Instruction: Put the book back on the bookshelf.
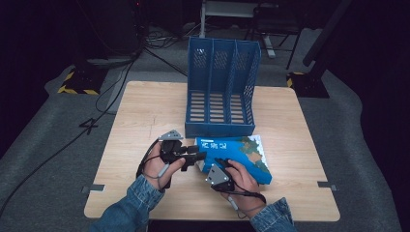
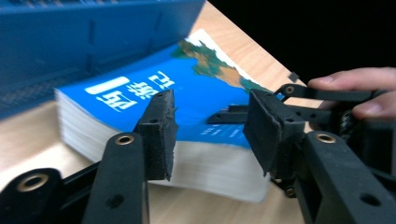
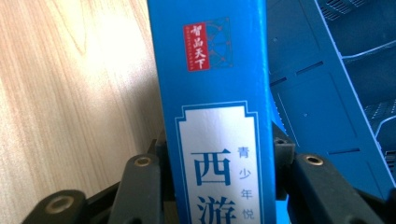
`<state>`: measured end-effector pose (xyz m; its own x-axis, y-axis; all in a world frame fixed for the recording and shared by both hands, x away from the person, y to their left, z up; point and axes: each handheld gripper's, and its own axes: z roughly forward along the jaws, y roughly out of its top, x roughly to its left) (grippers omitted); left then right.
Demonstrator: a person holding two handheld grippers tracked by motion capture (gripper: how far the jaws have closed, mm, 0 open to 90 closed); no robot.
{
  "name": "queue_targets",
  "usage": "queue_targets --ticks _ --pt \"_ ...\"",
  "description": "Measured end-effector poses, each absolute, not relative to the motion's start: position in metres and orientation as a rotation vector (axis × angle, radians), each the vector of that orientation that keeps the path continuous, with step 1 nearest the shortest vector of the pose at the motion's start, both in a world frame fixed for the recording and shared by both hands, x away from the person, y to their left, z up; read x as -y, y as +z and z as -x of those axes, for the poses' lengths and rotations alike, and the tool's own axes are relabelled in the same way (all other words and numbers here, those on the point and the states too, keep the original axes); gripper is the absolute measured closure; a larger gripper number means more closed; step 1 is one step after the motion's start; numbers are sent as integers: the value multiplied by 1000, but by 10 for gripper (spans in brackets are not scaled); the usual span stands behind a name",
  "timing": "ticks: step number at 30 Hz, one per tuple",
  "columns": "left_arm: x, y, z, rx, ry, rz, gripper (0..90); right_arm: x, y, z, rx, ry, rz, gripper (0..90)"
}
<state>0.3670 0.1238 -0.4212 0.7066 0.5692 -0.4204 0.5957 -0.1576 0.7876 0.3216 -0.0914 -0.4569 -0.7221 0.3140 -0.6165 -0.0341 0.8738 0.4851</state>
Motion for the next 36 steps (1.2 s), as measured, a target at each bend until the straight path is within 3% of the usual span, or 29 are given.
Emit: queue_targets --ticks 7,13,22,28,36 --pt "-146 -432 -370 -954 180 -1889 490 100 -437 -329 -2330 668 -248 611" --pt "-161 -446 -373 -999 275 -1951 489 109 -420 -331 -2329 733 -280 615" --pt "-184 -473 -380 -1081 312 -2015 495 123 -393 -333 -2317 849 -355 617" --pt "-196 -489 -389 -1119 415 -2098 493 135 -374 -336 -2307 945 -421 618" --pt "-204 -497 -395 -1143 398 -2123 485 148 -357 -340 -2291 1046 -505 619"
